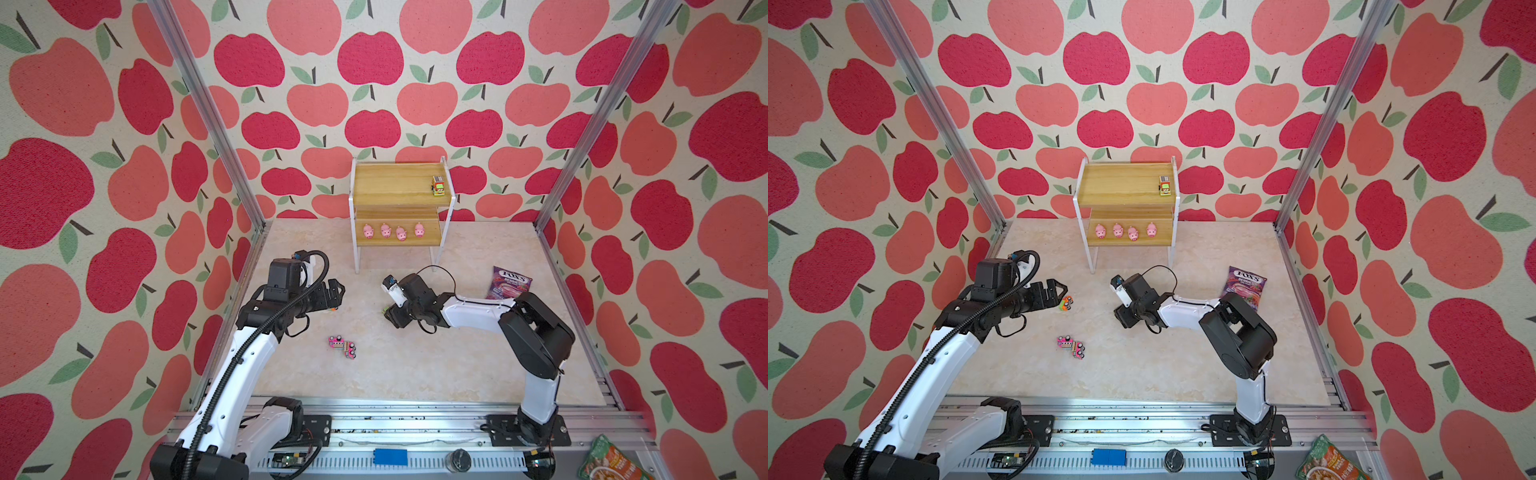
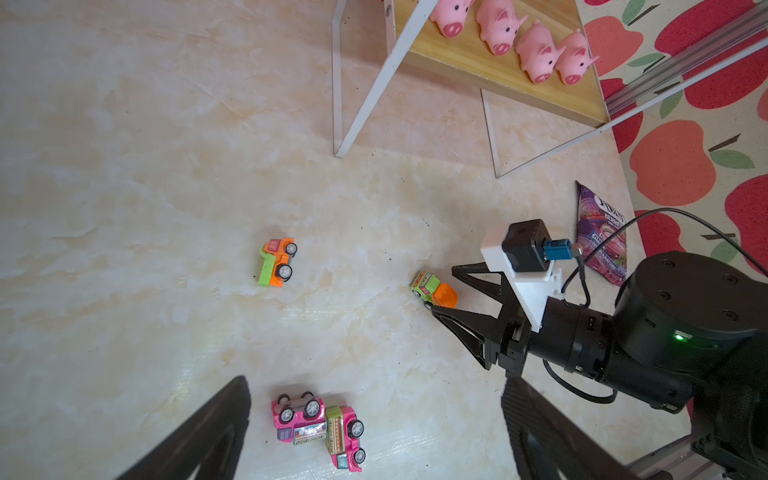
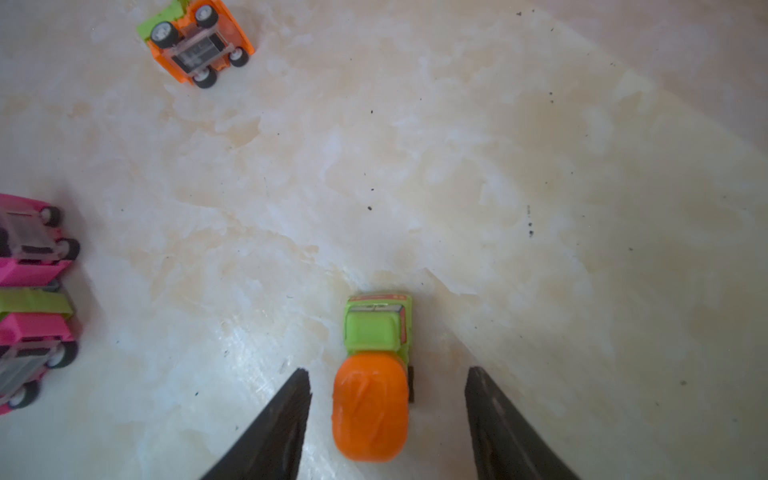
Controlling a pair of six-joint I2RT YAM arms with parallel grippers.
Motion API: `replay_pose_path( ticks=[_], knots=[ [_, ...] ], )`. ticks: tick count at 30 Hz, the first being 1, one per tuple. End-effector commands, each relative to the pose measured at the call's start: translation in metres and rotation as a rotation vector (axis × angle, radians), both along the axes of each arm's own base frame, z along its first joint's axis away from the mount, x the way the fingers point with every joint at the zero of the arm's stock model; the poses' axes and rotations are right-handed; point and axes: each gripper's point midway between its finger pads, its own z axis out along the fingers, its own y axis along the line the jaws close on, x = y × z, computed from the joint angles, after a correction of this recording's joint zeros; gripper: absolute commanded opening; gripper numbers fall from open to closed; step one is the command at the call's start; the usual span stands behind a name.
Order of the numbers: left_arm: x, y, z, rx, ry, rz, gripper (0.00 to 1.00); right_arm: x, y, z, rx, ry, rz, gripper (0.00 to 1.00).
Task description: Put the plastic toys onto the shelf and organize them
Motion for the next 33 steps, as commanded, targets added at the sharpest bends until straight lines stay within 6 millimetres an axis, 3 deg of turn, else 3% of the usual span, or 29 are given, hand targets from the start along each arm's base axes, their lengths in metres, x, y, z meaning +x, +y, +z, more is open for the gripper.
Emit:
replay_pose_path(
  ticks=[1,6,10,15,22,28,33],
  knots=[
    [0.001,0.0,-0.005,0.019,0.001,-0.015,0.97,-0.002,0.007,-0.006,-0.025,-0.001,0.043,0.56],
    [0.002,0.0,-0.007,0.023,0.011,-0.015,0.97,0.0,0.009,-0.01,-0.031,-0.006,0.049,0.41],
    [0.002,0.002,-0.01,0.035,0.014,-0.006,0.97,-0.007,0.012,0.002,-0.017,-0.045,0.095,0.29],
    [0.004,0.002,-0.014,0.037,0.025,-0.006,0.97,-0.027,0.005,0.012,0.001,-0.062,0.155,0.25],
    [0.005,0.004,-0.016,0.052,0.033,0.0,0.97,-0.06,-0.01,0.001,-0.013,-0.047,0.231,0.29],
    [0.007,0.006,-0.02,0.061,0.044,0.006,0.97,-0.068,-0.012,-0.011,-0.05,-0.045,0.267,0.34],
    [0.007,0.007,-0.021,0.066,0.047,0.01,0.97,-0.072,-0.018,-0.019,-0.083,-0.047,0.268,0.46]
  ],
)
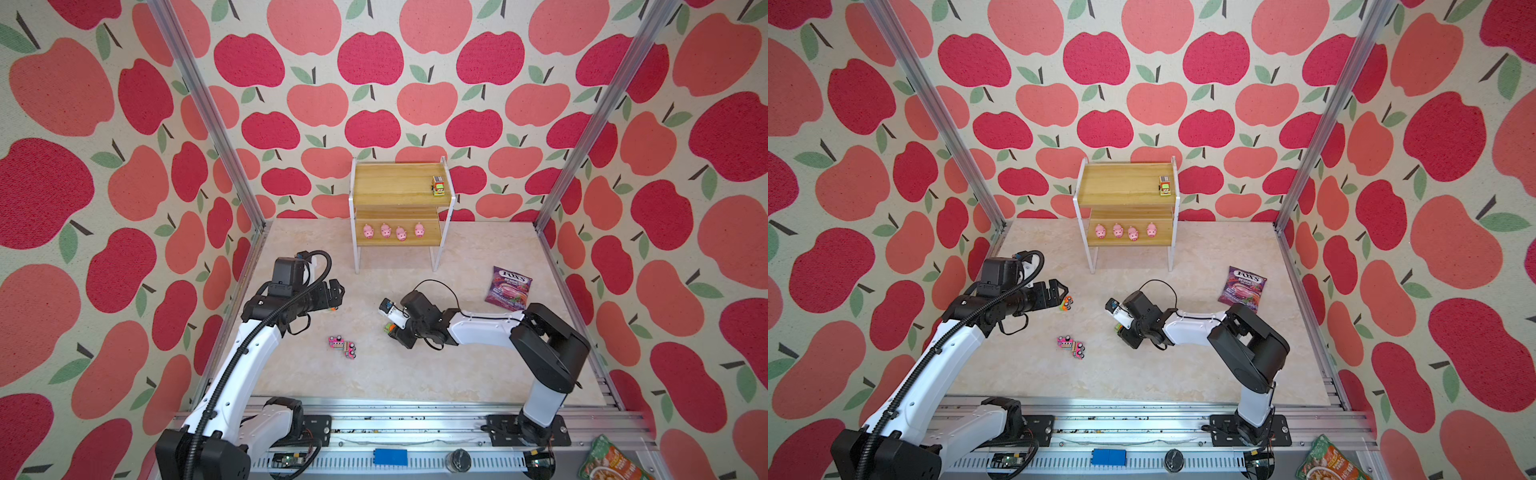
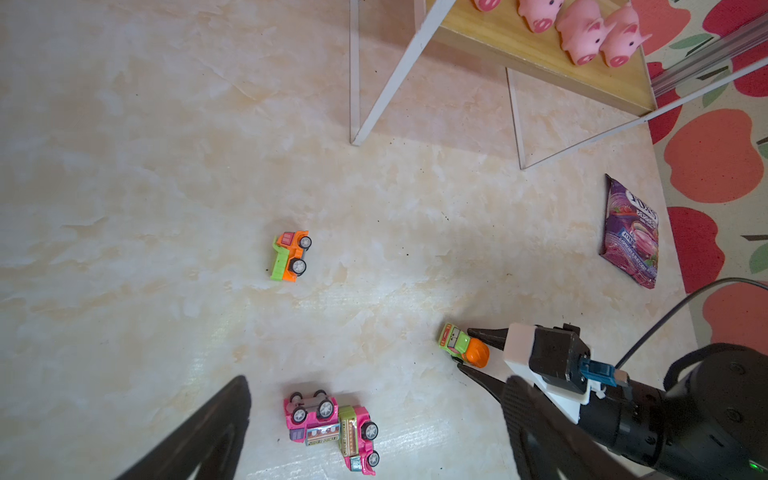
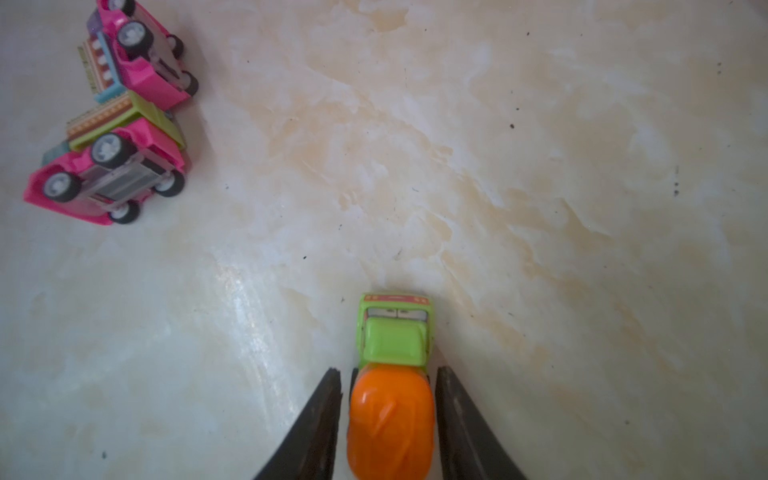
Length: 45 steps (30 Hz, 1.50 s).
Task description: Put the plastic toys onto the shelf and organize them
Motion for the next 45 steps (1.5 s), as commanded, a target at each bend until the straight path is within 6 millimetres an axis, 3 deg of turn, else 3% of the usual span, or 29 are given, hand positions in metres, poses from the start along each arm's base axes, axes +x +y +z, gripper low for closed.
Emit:
replay_pose_path(
  ticks=[1,10,18,26,36,45],
  knots=[
    [0.001,0.003,-0.006,0.032,0.002,-0.005,0.97,-0.008,-0.008,-0.012,-0.041,0.002,0.023,0.49],
    [0.002,0.002,-0.006,0.026,0.008,-0.008,0.97,0.001,-0.018,-0.026,-0.092,-0.02,-0.023,0.56],
    [0.003,0.002,-0.005,0.021,0.005,-0.009,0.97,0.026,-0.028,-0.031,-0.067,-0.011,-0.111,0.57],
    [0.003,0.002,-0.005,0.021,0.004,-0.01,0.97,0.064,-0.034,-0.031,-0.075,-0.042,-0.2,0.59],
    [0.003,0.002,-0.005,0.021,0.005,-0.008,0.97,0.109,-0.014,-0.033,-0.082,-0.066,-0.275,0.63],
    [0.003,0.001,-0.004,0.012,0.004,-0.014,0.97,0.102,-0.04,-0.034,-0.076,-0.049,-0.307,0.67]
  ],
)
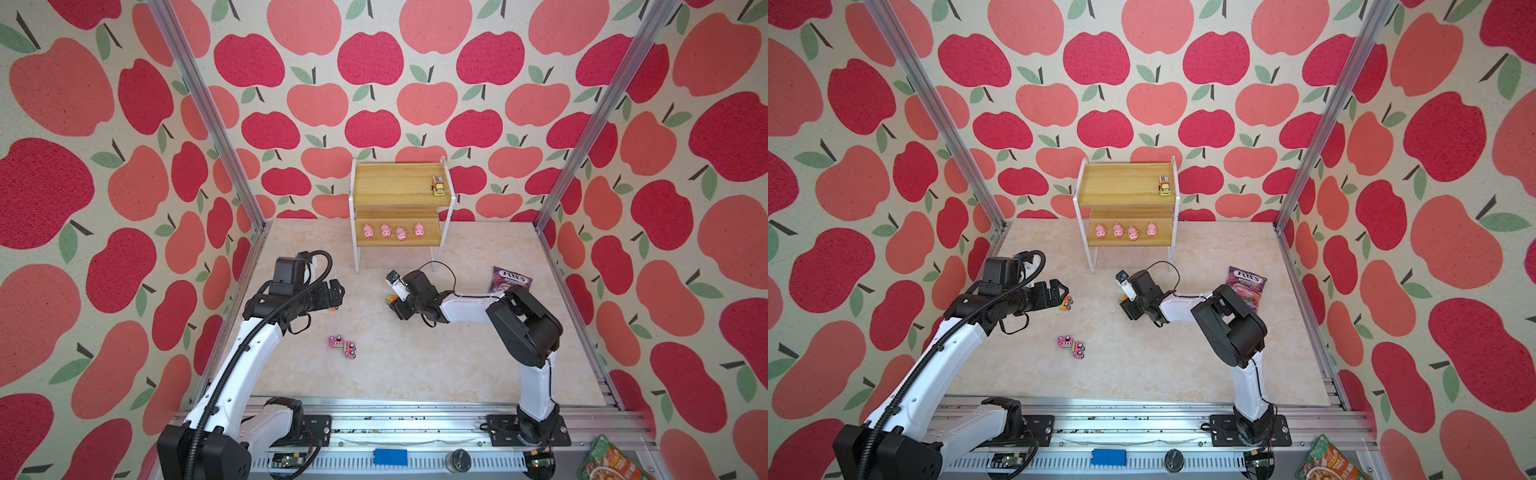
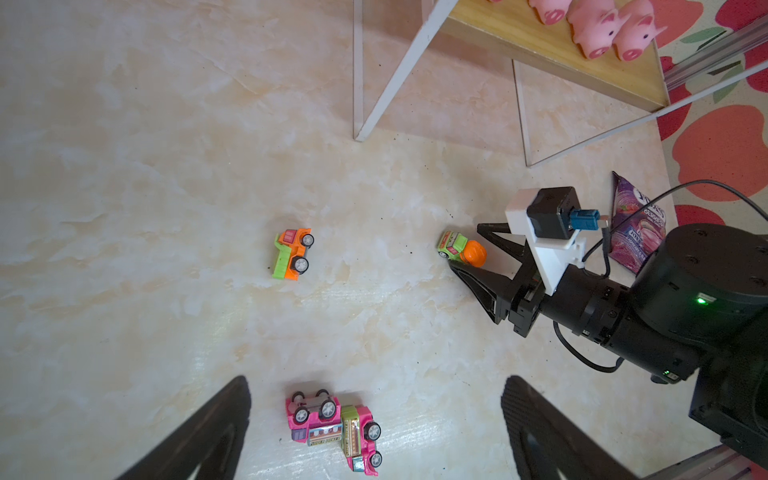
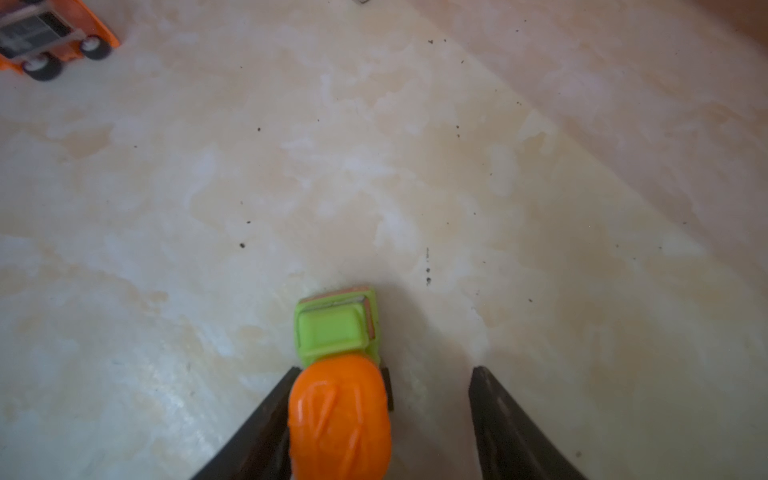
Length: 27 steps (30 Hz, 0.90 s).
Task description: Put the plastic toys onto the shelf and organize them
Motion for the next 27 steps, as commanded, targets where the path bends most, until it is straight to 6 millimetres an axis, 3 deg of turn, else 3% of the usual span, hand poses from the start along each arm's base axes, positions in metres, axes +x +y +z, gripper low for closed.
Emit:
replay_pose_path(
  ticks=[1,11,20,27],
  knots=[
    [0.001,0.0,0.0,0.01,-0.009,-0.015,0.97,-0.012,-0.033,-0.027,-0.086,0.073,-0.048,0.67],
    [0.001,0.0,0.0,0.006,-0.008,-0.017,0.96,-0.01,-0.042,-0.028,-0.092,0.09,-0.082,0.68],
    [0.003,-0.002,-0.007,0.005,0.015,-0.021,0.97,-0.023,-0.056,-0.027,-0.074,0.089,-0.1,0.75],
    [0.003,-0.001,-0.007,0.007,0.015,-0.018,0.97,-0.011,-0.058,-0.029,-0.066,0.087,-0.15,0.75]
  ],
)
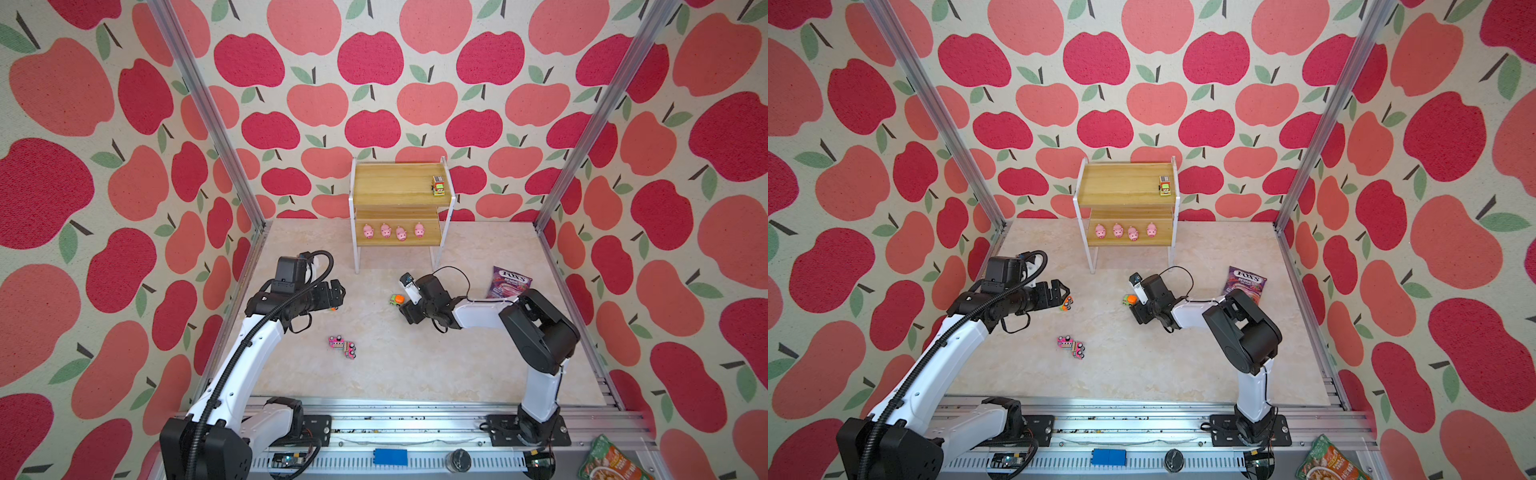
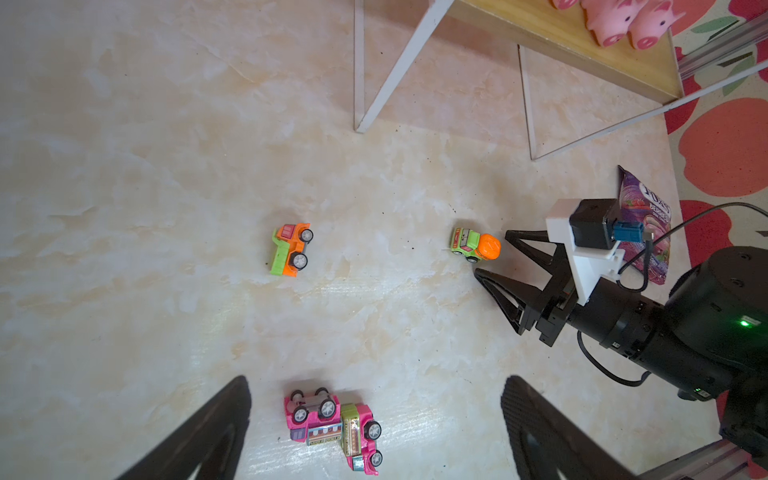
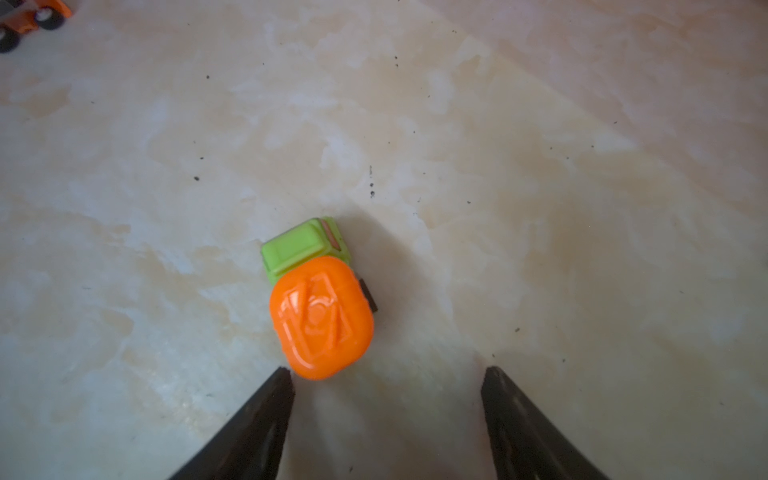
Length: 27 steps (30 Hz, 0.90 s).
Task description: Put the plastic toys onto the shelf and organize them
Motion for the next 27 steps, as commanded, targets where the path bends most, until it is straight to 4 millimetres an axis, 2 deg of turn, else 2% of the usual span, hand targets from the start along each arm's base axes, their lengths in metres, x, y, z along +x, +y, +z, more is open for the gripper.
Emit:
replay_pose_path(
  ticks=[1,9,21,23,27],
  knots=[
    [0.001,0.0,-0.001,0.007,-0.008,-0.016,0.97,0.0,-0.024,-0.028,-0.094,0.065,-0.072,0.75],
    [0.001,0.0,-0.001,0.011,-0.01,-0.014,0.97,0.019,-0.029,-0.024,-0.068,0.071,-0.137,0.75],
    [0.001,0.0,-0.003,0.013,-0.003,-0.014,0.97,0.05,-0.005,-0.022,-0.015,0.093,-0.198,0.75],
    [0.001,0.001,-0.002,0.013,-0.006,-0.013,0.97,0.053,-0.001,-0.019,-0.008,0.088,-0.195,0.75],
    [0.001,0.0,-0.001,0.009,-0.007,-0.016,0.97,0.059,0.008,0.001,0.032,0.082,-0.188,0.77]
  ],
)
